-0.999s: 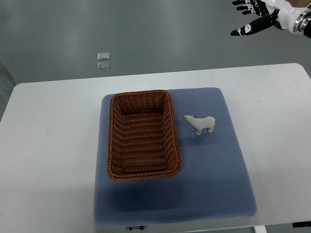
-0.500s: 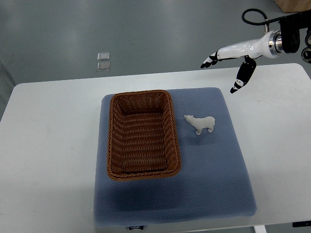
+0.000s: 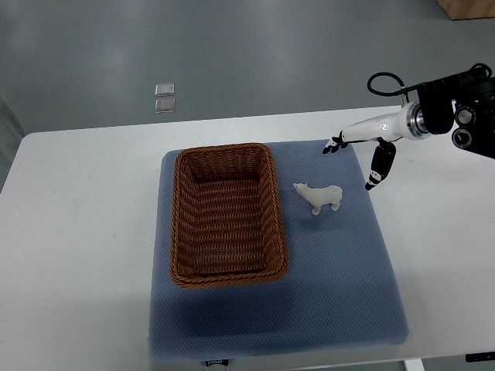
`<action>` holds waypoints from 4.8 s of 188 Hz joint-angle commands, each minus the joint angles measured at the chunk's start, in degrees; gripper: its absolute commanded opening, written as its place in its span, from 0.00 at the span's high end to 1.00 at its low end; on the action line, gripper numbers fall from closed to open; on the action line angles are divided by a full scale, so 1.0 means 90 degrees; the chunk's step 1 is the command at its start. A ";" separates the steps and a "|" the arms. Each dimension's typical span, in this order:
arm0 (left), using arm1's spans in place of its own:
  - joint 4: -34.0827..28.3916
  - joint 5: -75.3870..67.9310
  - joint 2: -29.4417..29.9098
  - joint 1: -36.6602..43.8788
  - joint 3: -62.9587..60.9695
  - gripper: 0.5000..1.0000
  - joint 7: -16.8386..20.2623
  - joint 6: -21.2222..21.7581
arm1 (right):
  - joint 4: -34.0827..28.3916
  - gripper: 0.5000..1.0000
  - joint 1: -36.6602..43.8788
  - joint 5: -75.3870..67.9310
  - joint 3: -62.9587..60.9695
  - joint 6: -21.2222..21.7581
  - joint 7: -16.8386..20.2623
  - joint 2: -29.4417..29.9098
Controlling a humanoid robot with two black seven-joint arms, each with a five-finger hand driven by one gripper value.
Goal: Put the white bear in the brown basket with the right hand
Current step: 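Move the right hand down toward the white polar bear figurine, then close the right hand's fingers around the white polar bear, then carry the bear with the right hand over the wicker basket and lower it, then open the right hand, release the bear, and lift the hand away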
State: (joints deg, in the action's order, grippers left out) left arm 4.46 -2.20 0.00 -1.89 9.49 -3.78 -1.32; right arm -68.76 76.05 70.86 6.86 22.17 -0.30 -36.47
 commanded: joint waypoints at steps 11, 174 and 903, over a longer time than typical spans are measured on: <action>0.0003 0.0000 0.0000 -0.0005 0.0000 0.00 0.0000 0.0000 | 0.0003 0.16 -0.0218 -0.0012 -0.0020 -0.0188 0.0111 0.0156; -0.0007 0.0000 0.0000 0.0004 0.0000 0.00 0.0000 0.0000 | 0.0326 0.33 -0.0677 -0.0247 -0.0128 -0.0774 0.0345 0.0908; 0.0003 0.0000 0.0000 0.0005 0.0000 0.00 0.0000 0.0000 | 0.1488 0.20 -0.0179 -0.0042 -0.0265 -0.0686 0.0267 0.3408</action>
State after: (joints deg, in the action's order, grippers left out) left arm 4.47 -2.20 0.00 -1.85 9.49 -3.78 -1.32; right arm -54.92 73.99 70.93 4.91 15.42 2.20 -5.09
